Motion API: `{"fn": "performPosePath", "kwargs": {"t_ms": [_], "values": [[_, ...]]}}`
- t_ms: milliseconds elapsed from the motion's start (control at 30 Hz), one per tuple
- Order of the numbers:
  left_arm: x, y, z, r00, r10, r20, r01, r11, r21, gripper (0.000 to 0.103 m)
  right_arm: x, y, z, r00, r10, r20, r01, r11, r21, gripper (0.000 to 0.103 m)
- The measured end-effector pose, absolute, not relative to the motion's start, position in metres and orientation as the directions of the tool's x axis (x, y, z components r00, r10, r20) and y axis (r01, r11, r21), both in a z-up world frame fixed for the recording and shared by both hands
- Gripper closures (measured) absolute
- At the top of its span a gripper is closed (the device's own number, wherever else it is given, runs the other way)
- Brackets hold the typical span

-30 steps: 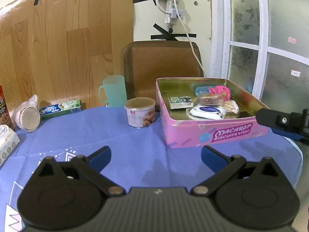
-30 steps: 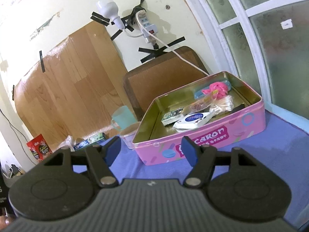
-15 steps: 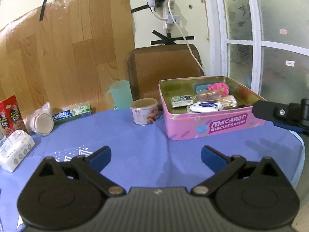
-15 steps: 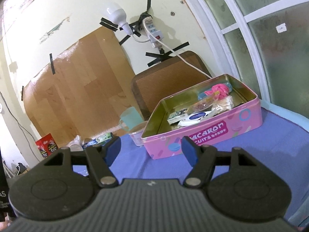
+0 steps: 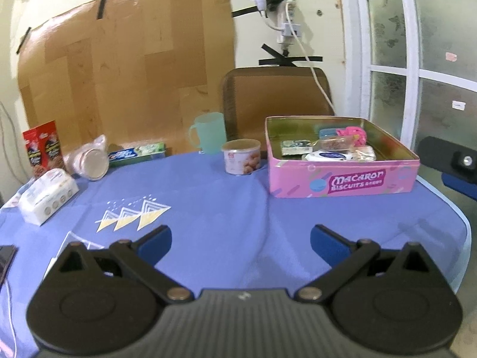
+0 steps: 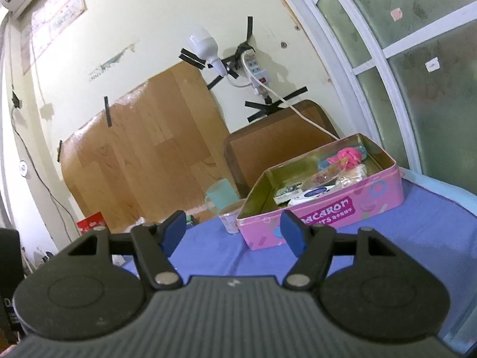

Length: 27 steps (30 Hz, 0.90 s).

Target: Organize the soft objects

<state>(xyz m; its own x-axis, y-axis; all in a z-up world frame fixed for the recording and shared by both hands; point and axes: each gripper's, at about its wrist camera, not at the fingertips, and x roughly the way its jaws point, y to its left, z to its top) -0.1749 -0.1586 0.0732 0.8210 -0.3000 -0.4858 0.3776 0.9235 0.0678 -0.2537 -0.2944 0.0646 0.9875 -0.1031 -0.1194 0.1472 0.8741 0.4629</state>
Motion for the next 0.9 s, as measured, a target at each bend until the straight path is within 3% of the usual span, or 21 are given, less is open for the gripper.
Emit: {"fn": "performPosePath", "kwargs": {"t_ms": [267,600,900], "values": [[-0.184,-0.167,0.07,0.845,-0.252,-0.471,0.347,0.929,0.125,0.0,-0.26,-0.305,0.056,0.99,-0.104,-0.098,0.139,0.854,0.502,0.03],[-0.179,-0.161,0.067,0.833,-0.249,-0.494,0.332,0.939,0.086,0.0,-0.261,-0.305,0.055,0.99,-0.094,-0.103,0.133,0.855,0.502,0.03],[-0.176,-0.148,0.075,0.854,-0.237,-0.463,0.303,0.95,0.072,0.0,-0.253,-0.293,0.05,0.989,-0.094,-0.114,0.141,0.839,0.526,0.011]]}}
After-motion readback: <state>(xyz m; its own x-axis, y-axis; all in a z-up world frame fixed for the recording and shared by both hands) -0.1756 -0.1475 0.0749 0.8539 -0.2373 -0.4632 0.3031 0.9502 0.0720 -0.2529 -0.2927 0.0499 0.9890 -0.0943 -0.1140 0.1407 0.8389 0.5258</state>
